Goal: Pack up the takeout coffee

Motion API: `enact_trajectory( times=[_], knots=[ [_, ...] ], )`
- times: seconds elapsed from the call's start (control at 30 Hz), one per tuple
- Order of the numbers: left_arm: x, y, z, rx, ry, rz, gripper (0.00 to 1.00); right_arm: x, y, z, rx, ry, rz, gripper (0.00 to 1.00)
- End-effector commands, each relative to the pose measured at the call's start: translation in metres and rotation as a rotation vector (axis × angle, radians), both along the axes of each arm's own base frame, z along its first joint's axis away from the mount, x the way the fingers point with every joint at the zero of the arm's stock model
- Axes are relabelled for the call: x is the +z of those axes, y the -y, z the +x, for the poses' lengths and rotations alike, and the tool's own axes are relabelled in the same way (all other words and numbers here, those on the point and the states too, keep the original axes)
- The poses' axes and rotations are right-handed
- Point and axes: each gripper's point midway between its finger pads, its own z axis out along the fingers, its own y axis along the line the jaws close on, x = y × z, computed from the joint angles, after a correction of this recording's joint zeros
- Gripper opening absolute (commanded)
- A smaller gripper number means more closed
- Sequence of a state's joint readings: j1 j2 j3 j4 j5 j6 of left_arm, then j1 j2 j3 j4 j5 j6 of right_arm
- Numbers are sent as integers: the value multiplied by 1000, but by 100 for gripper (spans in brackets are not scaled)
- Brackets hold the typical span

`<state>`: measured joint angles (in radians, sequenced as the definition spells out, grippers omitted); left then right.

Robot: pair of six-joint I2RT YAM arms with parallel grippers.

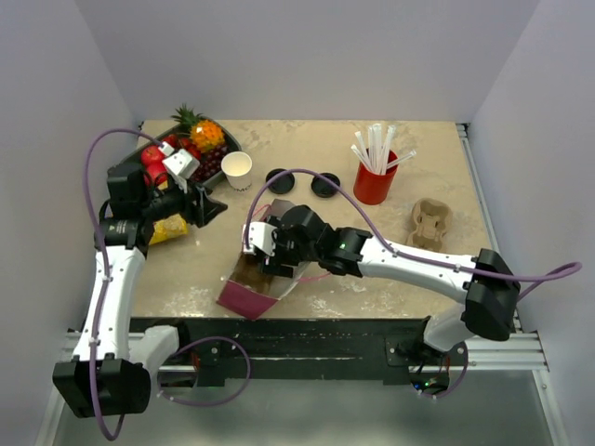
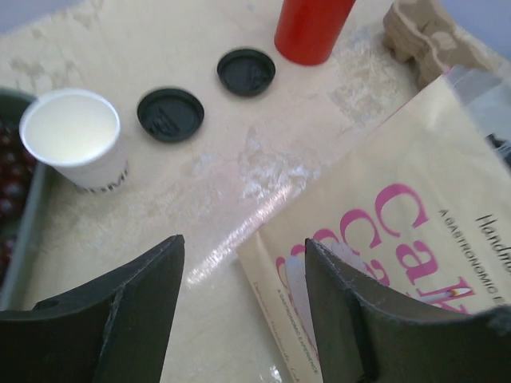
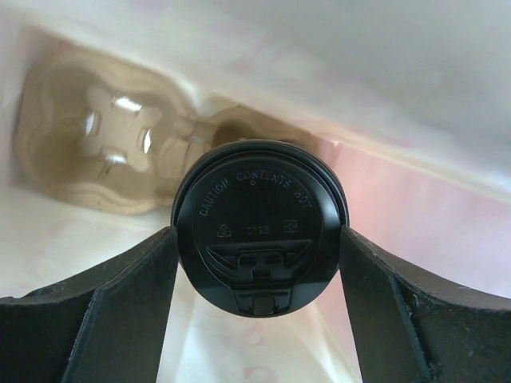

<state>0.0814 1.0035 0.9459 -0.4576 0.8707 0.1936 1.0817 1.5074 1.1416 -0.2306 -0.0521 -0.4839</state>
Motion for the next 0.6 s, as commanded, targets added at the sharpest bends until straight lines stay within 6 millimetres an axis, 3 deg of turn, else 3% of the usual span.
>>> enact_trajectory(
  times=[0.0,0.1,0.23,0.3,0.47,0.57],
  knots=[
    [71,13,-23,-75,158,-34,67,70,-1,-2,29,69,124,0],
    [95,20,-44,-123,213,-39,68,92,5,-4,41,110,151,0],
    [133,29,-69,-203,307,-39,70,98,13,-9,56,95,125,0],
    [143,35,-85,-269,310,-58,70,104,13,-8,44,89,131,0],
    [142,40,-106,-258,247,-125,73,119,16,-15,36,22,149,0],
    [146,40,-110,-224,227,-164,75,141,19,-17,21,11,176,0]
  ],
)
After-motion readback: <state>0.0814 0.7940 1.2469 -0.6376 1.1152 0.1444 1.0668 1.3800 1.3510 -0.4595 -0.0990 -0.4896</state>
